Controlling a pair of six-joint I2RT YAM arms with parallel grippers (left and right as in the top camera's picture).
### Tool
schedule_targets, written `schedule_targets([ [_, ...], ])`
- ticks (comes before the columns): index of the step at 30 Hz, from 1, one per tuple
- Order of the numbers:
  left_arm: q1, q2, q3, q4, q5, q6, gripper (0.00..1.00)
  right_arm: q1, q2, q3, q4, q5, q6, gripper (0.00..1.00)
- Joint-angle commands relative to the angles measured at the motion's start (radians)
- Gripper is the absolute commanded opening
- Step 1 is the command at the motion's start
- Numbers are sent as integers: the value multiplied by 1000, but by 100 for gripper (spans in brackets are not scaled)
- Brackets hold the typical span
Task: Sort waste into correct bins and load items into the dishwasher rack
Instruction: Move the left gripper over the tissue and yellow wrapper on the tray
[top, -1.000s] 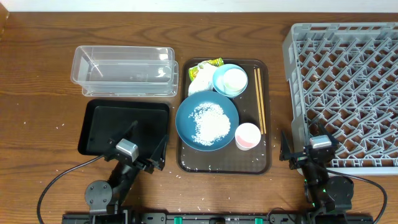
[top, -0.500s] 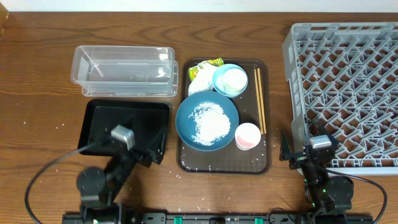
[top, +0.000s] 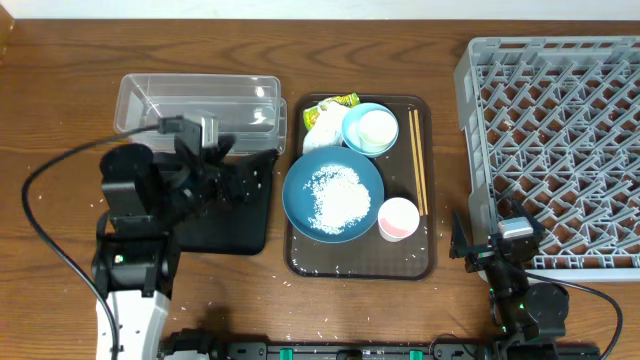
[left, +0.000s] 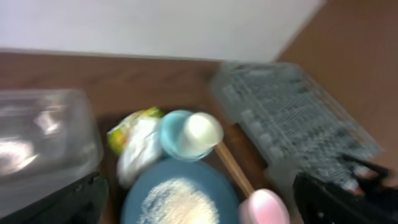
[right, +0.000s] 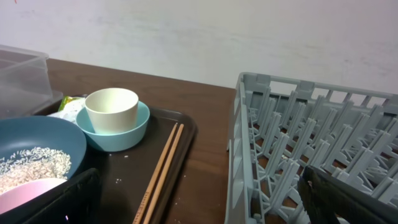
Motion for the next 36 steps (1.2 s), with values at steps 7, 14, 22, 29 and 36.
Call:
schedule_targets([
  [7, -5, 11, 36, 103, 155, -71, 98, 7, -1, -1, -3, 2, -9, 99],
  [14, -58, 168, 262, -129, 39, -42, 98, 7, -1, -1, -3, 2, -9, 99],
  [22, -274, 499, 776, -729, -573, 172, 98, 7, -1, -1, -4, 3, -9, 99],
  [29, -356, 612, 856, -598, -637, 187, 98, 7, -1, -1, -4, 2, -9, 99],
  [36, -357, 752, 953, -563, -639, 220, 98, 7, -1, -1, -3, 2, -10, 99],
])
